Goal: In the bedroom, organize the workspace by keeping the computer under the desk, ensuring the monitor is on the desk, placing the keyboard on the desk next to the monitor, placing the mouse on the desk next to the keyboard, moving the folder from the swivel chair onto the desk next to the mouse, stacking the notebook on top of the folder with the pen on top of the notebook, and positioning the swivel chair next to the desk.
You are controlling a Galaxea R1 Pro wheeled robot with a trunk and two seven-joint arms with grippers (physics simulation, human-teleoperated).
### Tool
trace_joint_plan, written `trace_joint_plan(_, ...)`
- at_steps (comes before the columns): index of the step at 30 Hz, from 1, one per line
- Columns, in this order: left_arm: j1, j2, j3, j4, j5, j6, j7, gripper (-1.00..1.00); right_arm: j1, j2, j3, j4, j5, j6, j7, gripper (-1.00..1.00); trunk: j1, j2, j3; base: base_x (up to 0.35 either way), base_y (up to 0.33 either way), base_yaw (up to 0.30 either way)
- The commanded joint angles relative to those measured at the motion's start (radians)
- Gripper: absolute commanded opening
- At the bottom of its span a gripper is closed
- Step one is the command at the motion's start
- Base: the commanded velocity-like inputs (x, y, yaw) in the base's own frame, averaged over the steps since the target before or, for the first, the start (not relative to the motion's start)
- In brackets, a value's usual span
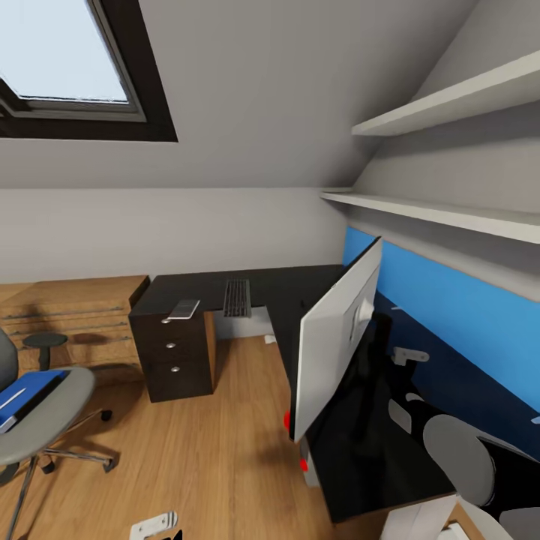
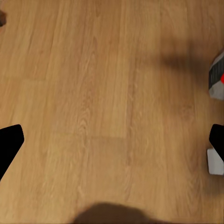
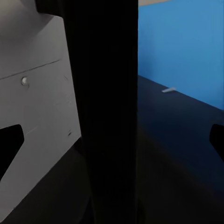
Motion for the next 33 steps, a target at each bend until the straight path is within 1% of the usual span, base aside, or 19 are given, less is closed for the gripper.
trace_joint_plan(1,0.0,-0.001,0.001,-0.001,0.01,0.004,0.004,1.0,-0.001,0.0,-0.007,0.002,0.01,-0.003,-0.003,1.0,0.0,-0.001,-0.001,0.107,0.0,0.0)
trace_joint_plan(14,0.0,-0.001,0.0,0.003,0.01,-0.005,0.004,1.0,0.0,0.0,-0.006,-0.002,0.01,0.0,-0.006,1.0,0.0,-0.001,-0.001,0.027,0.0,0.0)
trace_joint_plan(25,0.0,-0.001,-0.001,0.003,0.01,-0.01,0.004,1.0,0.0,0.0,-0.002,-0.006,0.01,0.003,-0.029,1.0,0.0,-0.001,-0.001,0.001,0.0,0.0)
trace_joint_plan(33,0.0,-0.001,0.002,0.001,0.011,-0.011,0.006,1.0,0.0,0.0,-0.002,-0.007,0.01,0.003,-0.032,1.0,0.0,-0.001,-0.001,0.0,0.0,0.0)
